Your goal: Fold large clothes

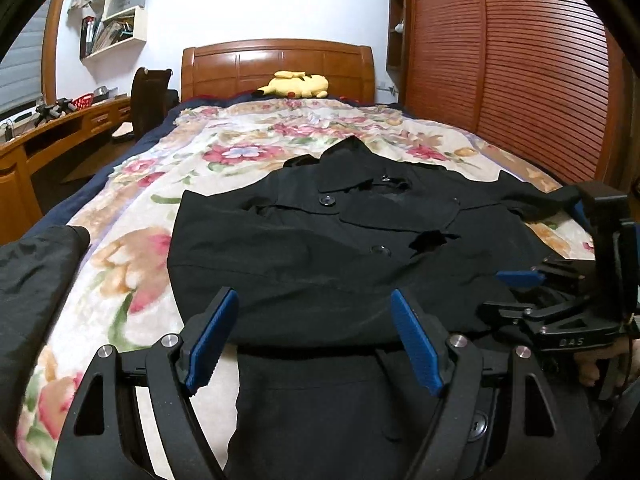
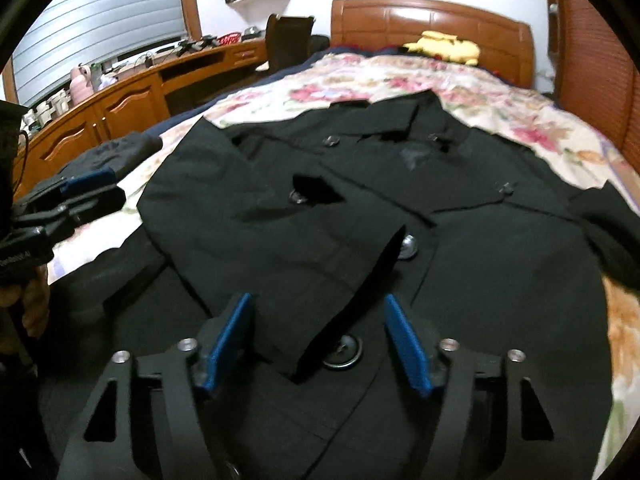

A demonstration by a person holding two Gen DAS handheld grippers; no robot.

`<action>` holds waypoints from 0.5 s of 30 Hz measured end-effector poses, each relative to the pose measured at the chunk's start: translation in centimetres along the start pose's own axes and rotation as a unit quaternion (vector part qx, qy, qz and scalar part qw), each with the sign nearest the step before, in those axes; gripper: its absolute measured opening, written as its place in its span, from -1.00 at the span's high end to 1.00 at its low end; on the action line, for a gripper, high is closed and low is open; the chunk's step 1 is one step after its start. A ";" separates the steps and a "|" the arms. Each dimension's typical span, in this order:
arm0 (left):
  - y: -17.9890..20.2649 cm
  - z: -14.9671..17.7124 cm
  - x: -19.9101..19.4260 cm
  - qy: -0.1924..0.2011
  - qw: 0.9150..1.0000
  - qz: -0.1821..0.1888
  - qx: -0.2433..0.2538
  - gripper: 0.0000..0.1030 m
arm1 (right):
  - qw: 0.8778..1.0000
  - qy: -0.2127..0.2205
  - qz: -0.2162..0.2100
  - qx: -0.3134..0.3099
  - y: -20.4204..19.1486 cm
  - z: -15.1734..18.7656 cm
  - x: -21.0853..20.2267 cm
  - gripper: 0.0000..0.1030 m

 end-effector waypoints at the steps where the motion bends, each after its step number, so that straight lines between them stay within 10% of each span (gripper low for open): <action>1: 0.0 0.0 -0.1 0.002 1.000 0.000 0.001 -0.54 | 1.000 -0.004 -0.003 -0.002 0.1 0.0 0.0 -0.10; 8: -1.0 0.6 -0.4 0.006 1.000 -0.008 -0.005 -0.54 | 1.000 -0.008 -0.013 -0.023 0.1 -0.4 -0.1 0.69; 15: -1.1 0.7 -1.1 0.021 1.000 -0.019 0.001 -0.54 | 0.996 0.078 0.032 -0.002 1.7 -1.1 -4.4 0.84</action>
Point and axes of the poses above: each gripper's, at about its wrist camera, not at the fingertips, and x roughly the way its jaws point, y to its right, z to its underside, the point moved 7 cm from there along x, roughly the way its jaws point, and after that the axes turned 3 degrees about y, right-handed, at the moved point
